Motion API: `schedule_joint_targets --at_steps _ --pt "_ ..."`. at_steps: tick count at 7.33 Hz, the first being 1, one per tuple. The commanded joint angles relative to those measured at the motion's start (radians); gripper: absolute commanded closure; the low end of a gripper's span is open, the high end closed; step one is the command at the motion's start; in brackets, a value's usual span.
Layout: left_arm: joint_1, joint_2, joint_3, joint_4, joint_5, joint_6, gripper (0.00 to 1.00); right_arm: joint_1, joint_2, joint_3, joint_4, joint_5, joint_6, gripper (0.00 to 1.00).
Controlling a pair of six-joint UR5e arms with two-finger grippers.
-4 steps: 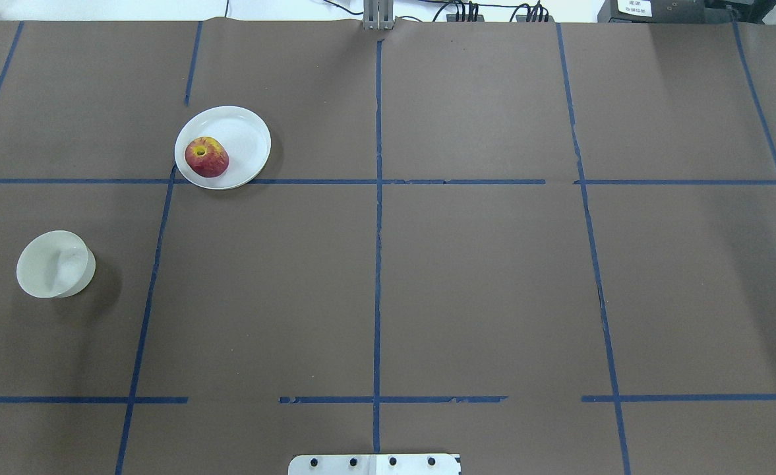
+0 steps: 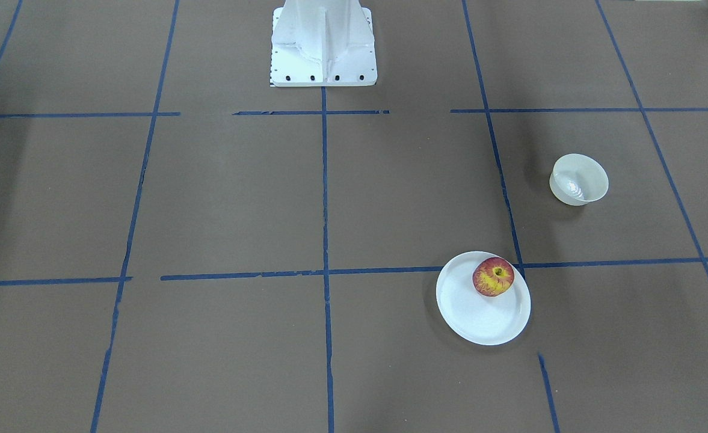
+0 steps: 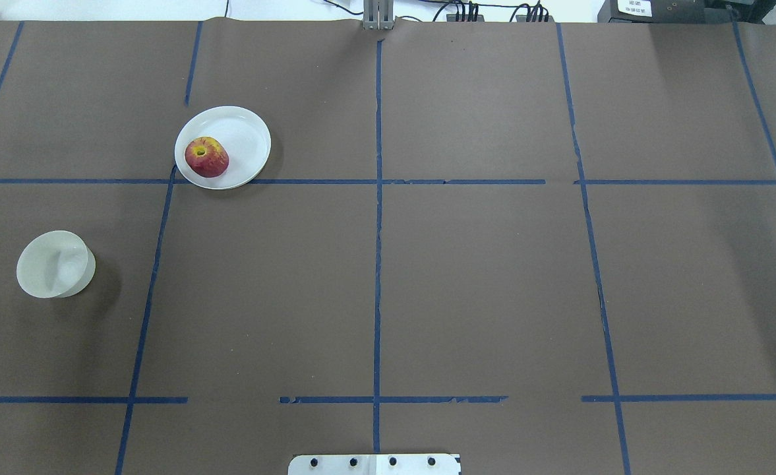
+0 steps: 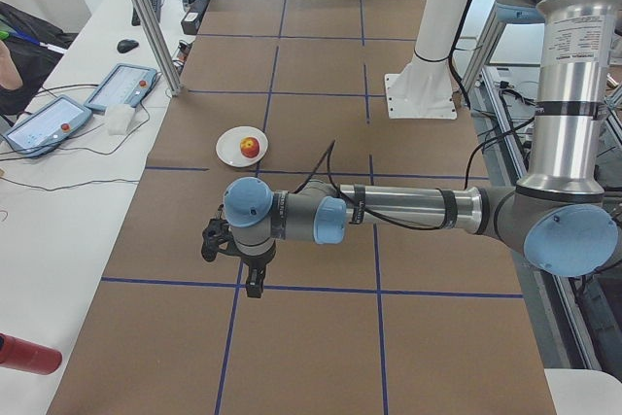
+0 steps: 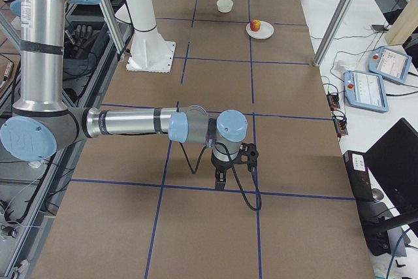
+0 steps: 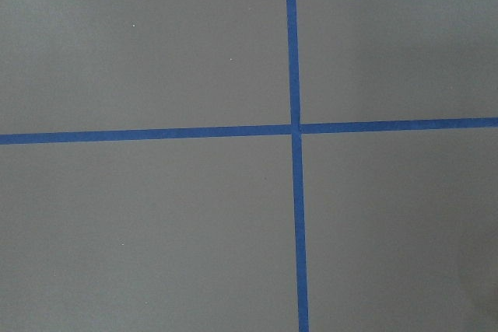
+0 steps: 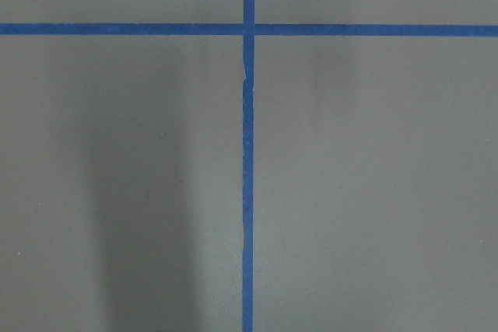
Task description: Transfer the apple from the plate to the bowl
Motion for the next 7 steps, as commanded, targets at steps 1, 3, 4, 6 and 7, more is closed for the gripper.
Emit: schedule_joint_targets --at_steps 1,3,4,6,7 --pt "0.051 -0.116 -0.006 0.009 0.053 -0.01 0.0 0.0 0.0 0.001 0.0 0.0 0.001 0.0" --pt "0.163 -0.181 -0.091 0.029 0.059 -0.188 0.0 0.0 0.0 0.001 0.0 0.0 0.0 0.0" --pt "0.271 -0.22 -0.147 0.057 0.059 -0.343 0.0 0.0 0.0 0.001 0.0 0.0 0.0 0.0" --pt "0.469 -0.337 -0.169 0.074 0.142 -0.546 0.0 0.0 0.0 0.001 0.0 0.0 0.0 0.0" --pt "0.574 -0.39 -0.14 0.072 0.201 -0.669 0.0 0.0 0.0 0.001 0.0 0.0 0.0 0.0"
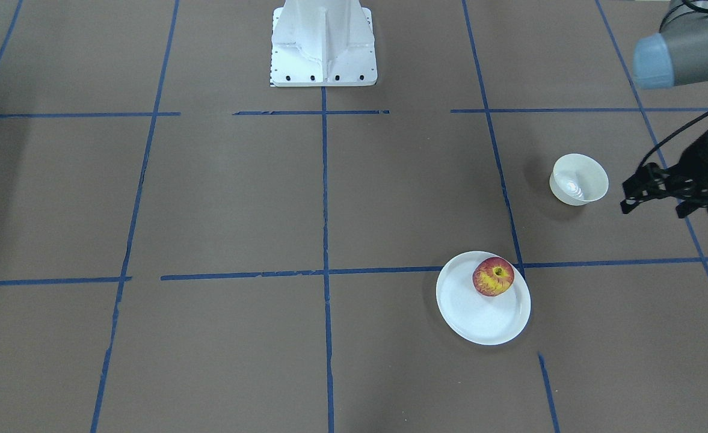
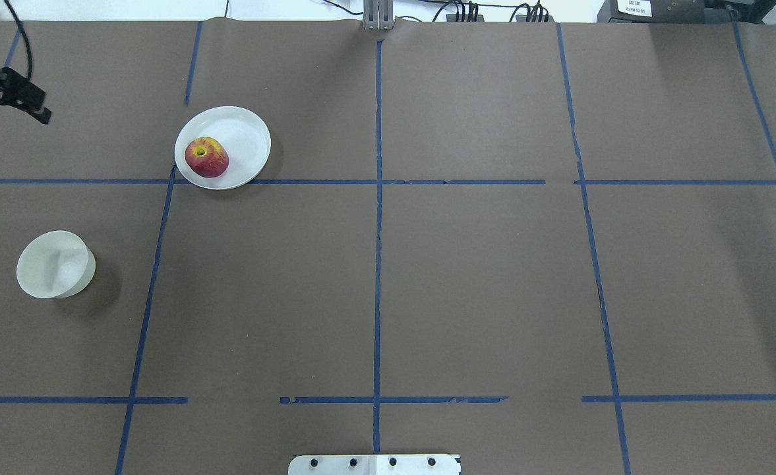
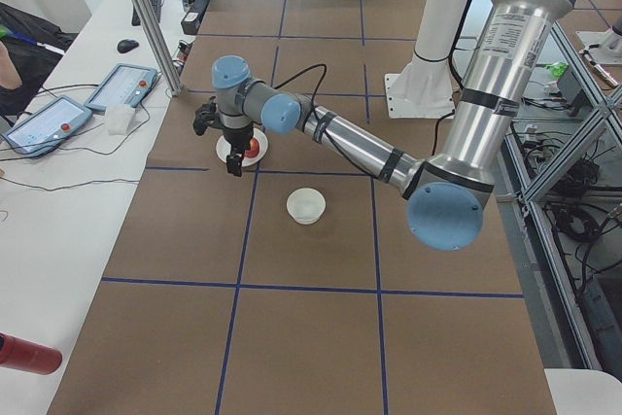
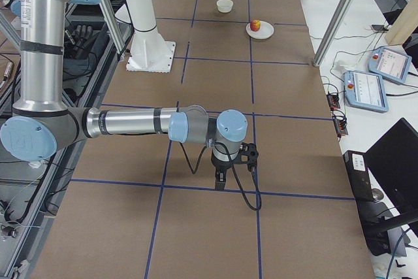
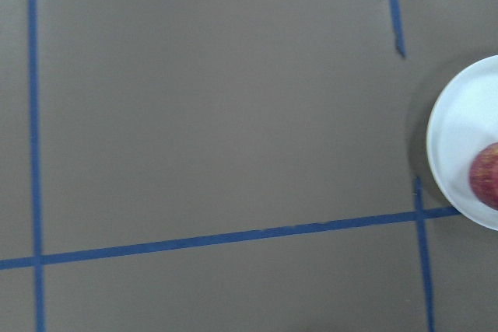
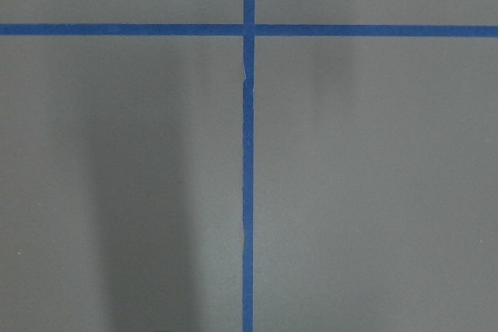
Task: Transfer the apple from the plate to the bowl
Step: 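Move the left gripper over the apple on the white plate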
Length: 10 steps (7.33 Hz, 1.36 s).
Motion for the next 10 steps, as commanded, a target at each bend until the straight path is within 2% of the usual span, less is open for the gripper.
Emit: schedule_joint_targets --at_steps 1,3,5,10 --pt "0.149 -0.157 0.112 0.001 0.064 -0.192 0.0 0.0 0.001 0.0 0.0 0.0 0.0 0.0" --pt "0.154 -0.325 0.345 -0.056 0.061 -0.235 0.0 0.0 0.0 0.0 0.0 0.0 0.0 0.0" --pt "0.163 -0.344 0.472 -0.219 0.061 -0.277 0.0 0.0 0.0 0.0 0.0 0.0 0.0 0.0" --pt "0.23 -0.342 0.549 -0.276 0.064 -0.292 0.0 0.0 0.0 0.0 0.0 0.0 0.0 0.0"
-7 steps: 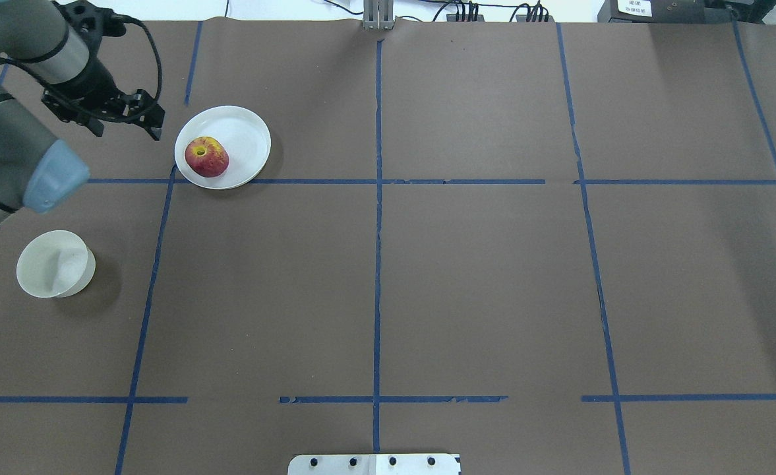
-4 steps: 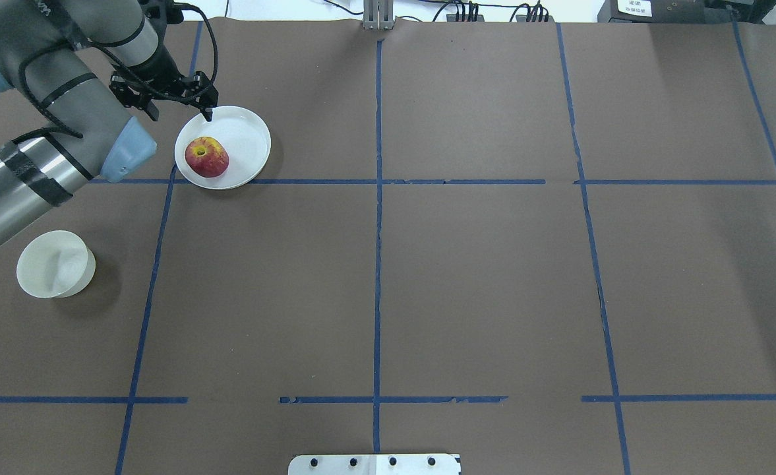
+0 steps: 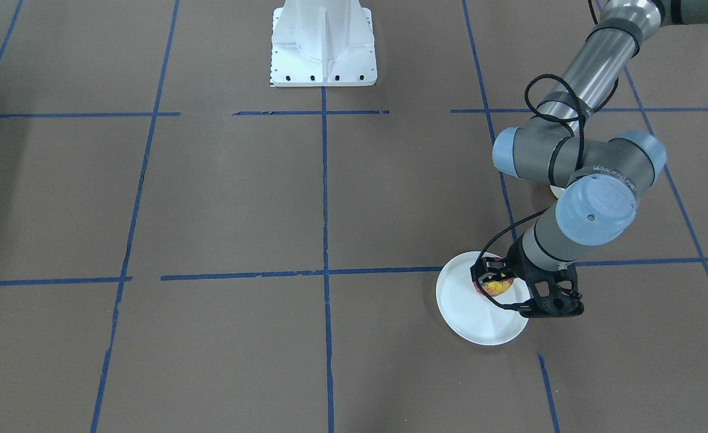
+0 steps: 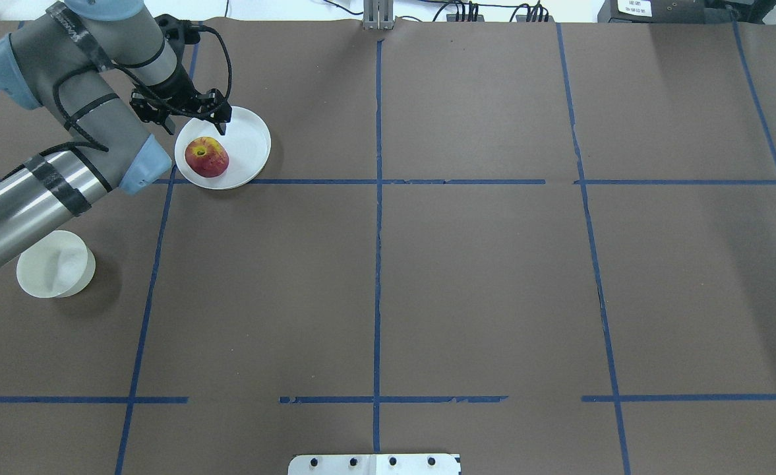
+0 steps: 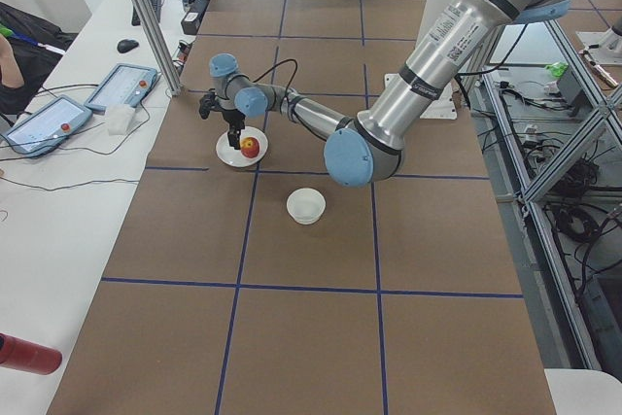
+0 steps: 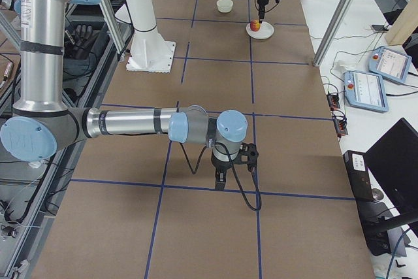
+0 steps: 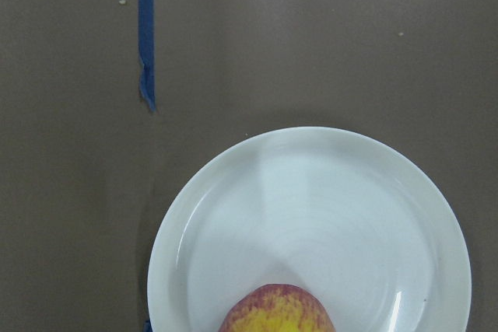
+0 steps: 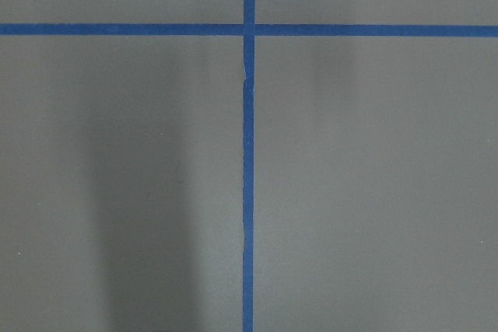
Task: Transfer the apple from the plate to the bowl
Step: 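Move the left gripper over the apple on the white plate, then lower the left gripper and close it on the red-yellow apple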
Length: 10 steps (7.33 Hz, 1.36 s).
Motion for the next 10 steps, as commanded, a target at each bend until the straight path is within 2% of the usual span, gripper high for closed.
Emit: schedule_joint_targets --at_steps 1,4,5,6,7,8,9,10 --pt "0.022 0.004 0.04 -0.043 0.001 -0.003 0.0 0.0 0.002 0.0 0.0 0.0 0.0 0.0" --pt "0.04 0.006 0.045 -0.044 0.0 -0.002 0.0 0.0 0.0 0.0 0.0 0.0 0.0 0.0" --pt "0.04 0.006 0.045 -0.044 0.0 0.005 0.06 0.0 0.0 0.0 0.0 0.0 0.0 0.0" --pt "0.039 0.009 0.042 -0.042 0.0 0.008 0.47 0.0 0.0 0.0 0.0 0.0 0.0 0.0" --pt "0.014 0.015 0.036 -0.035 -0.006 0.012 0.78 0.0 0.0 0.0 0.0 0.0 0.0 0.0" --pt "-0.034 0.036 -0.011 0.009 -0.008 0.058 0.9 0.0 0.0 0.0 0.0 0.0 0.0 0.0" --pt "-0.079 0.074 -0.11 0.115 -0.008 0.169 0.94 0.0 0.0 0.0 0.0 0.0 0.0 0.0" --pt "-0.119 0.117 -0.224 0.214 -0.006 0.246 0.94 0.0 0.0 0.0 0.0 0.0 0.0 0.0"
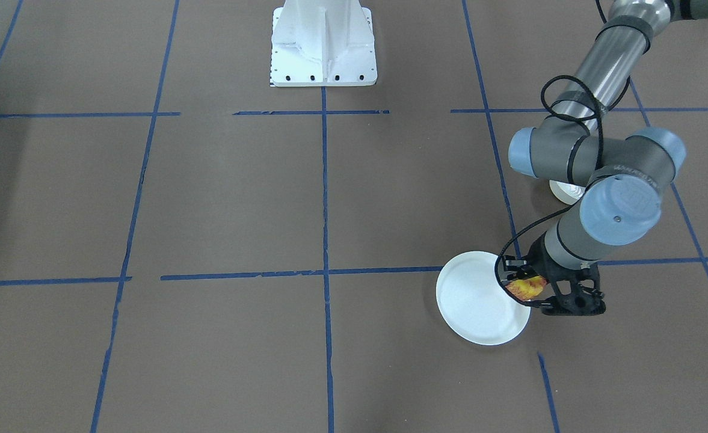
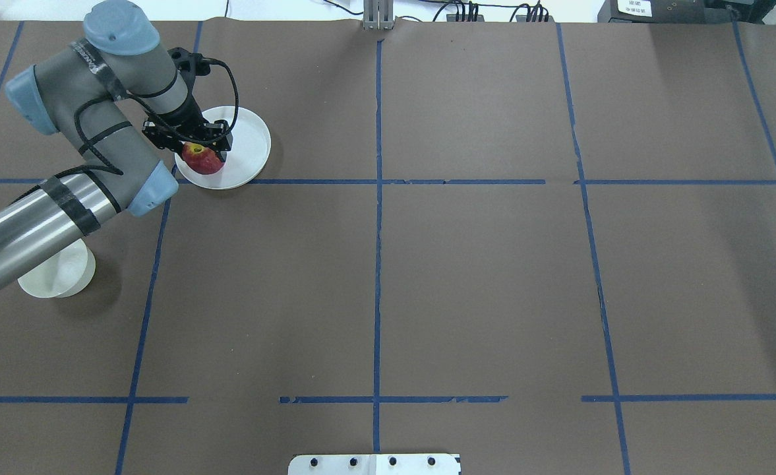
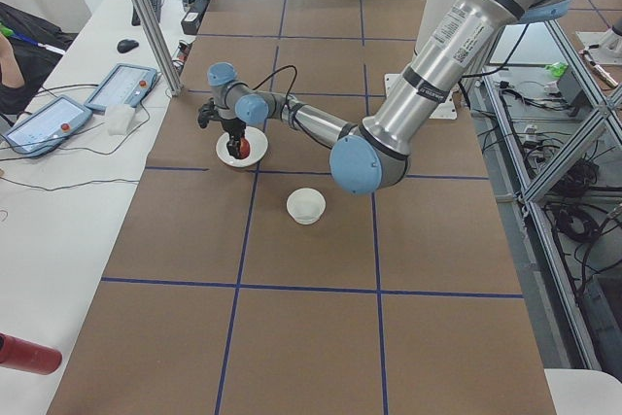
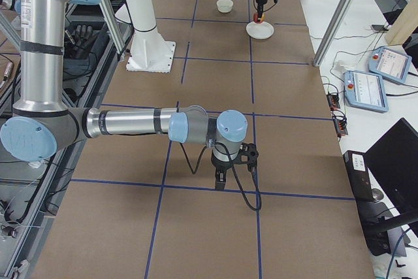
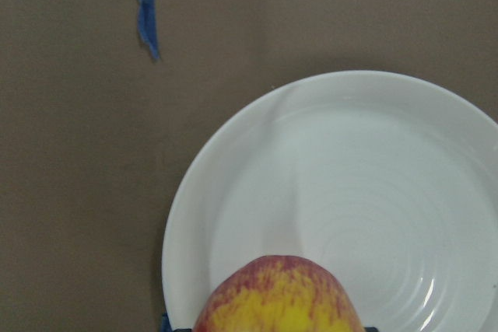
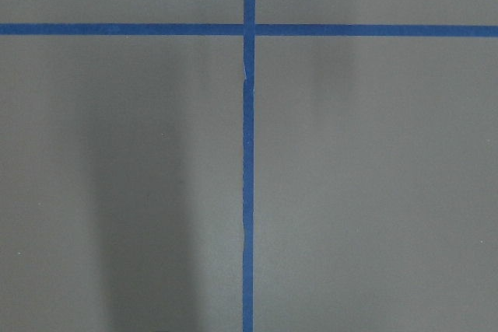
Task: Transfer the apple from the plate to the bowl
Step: 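Lower the left gripper and close it on the red-yellow apple, then lift the apple with the left gripper and carry it toward the white bowl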
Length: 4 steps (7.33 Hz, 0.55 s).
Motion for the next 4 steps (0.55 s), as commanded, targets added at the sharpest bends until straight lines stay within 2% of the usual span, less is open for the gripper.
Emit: schedule_joint_targets --at_steps 1,2,3,4 --pt "-0.065 0.148 -0.298 0.203 0.004 0.157 0.94 0.0 0.0 0.0 0.0 0.0 0.0 0.0" --pt "-0.066 0.281 -0.467 0.241 0.005 0.166 0.94 0.0 0.002 0.0 0.0 0.0 0.0 0.0" --pt "-0.067 0.425 -0.59 0.235 0.01 0.169 0.94 0.0 0.0 0.0 0.0 0.0 0.0 0.0" --pt "-0.065 0.526 -0.648 0.207 0.011 0.163 0.94 0.0 0.0 0.0 0.0 0.0 0.0 0.0"
